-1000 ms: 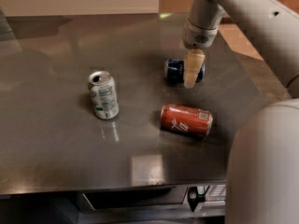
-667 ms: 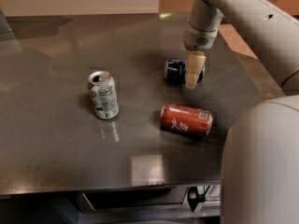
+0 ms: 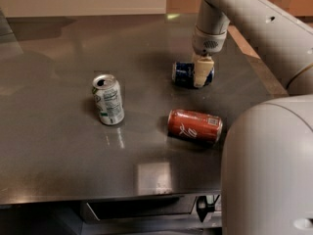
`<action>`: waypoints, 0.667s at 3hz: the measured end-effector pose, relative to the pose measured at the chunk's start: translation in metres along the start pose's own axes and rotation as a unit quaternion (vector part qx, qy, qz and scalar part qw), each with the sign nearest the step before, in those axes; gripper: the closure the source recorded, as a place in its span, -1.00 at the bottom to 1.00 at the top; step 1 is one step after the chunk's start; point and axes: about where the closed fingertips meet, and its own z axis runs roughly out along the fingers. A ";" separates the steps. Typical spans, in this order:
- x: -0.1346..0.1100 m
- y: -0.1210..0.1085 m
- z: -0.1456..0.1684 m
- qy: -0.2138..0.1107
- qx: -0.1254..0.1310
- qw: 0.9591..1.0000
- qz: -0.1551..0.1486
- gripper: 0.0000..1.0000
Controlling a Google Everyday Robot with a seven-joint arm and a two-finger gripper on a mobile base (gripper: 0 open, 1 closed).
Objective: Place pepsi can upright
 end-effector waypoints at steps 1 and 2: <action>0.002 -0.002 -0.006 0.005 0.005 1.000 -0.007 0.25; 0.002 -0.004 -0.022 0.009 0.021 0.999 -0.025 0.72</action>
Offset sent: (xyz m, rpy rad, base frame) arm -0.0142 -0.0131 0.0466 -0.0562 -0.0353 0.0838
